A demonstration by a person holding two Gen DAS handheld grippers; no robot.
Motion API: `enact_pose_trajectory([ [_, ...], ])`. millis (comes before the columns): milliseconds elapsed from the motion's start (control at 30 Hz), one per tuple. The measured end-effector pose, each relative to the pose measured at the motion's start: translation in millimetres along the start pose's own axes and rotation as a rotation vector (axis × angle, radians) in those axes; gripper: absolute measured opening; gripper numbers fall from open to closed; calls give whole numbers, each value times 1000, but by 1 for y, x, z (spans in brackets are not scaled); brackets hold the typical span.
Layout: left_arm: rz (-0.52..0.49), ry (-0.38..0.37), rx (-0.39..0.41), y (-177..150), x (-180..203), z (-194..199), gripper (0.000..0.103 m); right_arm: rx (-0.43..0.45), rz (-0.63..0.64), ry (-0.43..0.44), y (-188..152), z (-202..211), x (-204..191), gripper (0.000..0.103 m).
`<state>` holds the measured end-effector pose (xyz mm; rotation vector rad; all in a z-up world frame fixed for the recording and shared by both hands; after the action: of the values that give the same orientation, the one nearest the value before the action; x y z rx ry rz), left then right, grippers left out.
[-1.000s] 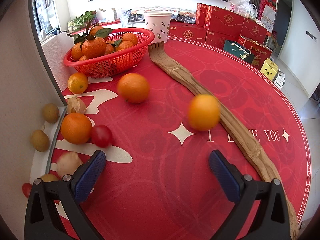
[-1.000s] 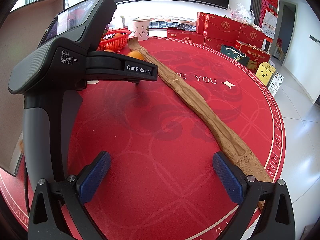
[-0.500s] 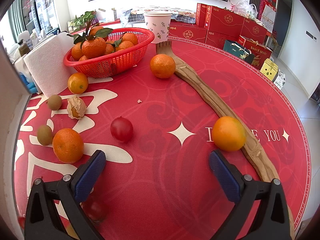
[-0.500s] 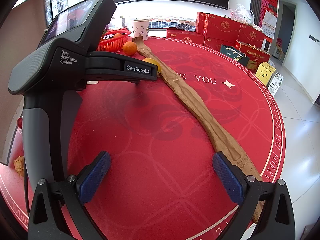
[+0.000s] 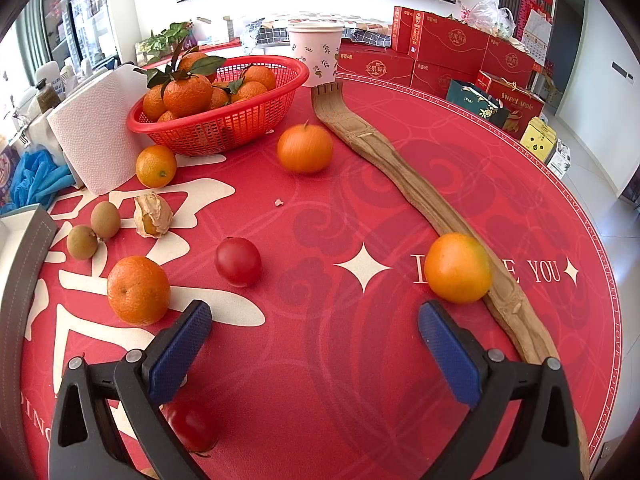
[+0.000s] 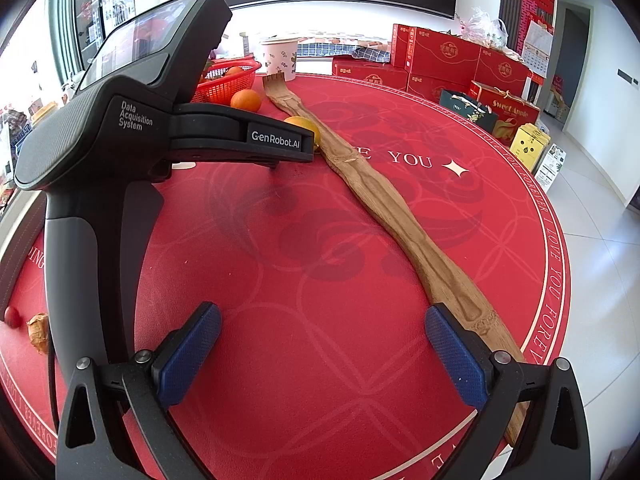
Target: Organize fruits
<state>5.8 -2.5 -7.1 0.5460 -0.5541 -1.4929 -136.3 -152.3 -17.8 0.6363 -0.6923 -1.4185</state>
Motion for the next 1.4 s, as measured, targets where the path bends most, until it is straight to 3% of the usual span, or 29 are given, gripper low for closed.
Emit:
enact_pose_trajectory([
  [1400, -6, -5, 0, -1, -3, 0, 103, -1, 1, -4, 2, -2, -3, 102],
])
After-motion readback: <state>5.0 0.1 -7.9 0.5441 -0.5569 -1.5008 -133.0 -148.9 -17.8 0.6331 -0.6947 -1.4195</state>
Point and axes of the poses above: each gripper's, at about its wrist camera, not at the fingertips, and z roughly against the way its jaws point, x to its right, y to its top, the point moved 1 cm from there along -z, roughly the way its jaws point, and after that the axes turned 5 degrees about x, right-handed, at the moved point
